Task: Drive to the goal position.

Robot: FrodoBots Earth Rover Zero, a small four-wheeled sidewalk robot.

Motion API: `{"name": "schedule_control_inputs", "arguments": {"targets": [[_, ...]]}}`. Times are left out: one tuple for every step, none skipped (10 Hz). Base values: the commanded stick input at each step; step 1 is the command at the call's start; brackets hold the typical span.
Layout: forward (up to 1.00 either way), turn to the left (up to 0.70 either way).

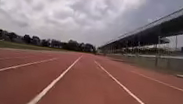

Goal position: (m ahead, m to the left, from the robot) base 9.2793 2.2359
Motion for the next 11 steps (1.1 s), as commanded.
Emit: {"name": "schedule_control_inputs", "arguments": {"targets": [[0.30, 0.00], [0.30, 0.00], [0.36, 0.00], [0.45, 0.00], [0.45, 0.00], [0.45, 0.00], [0.45, 0.00], [0.45, 0.00], [0.45, 0.00], [0.45, 0.00], [0.45, 0.00]]}}
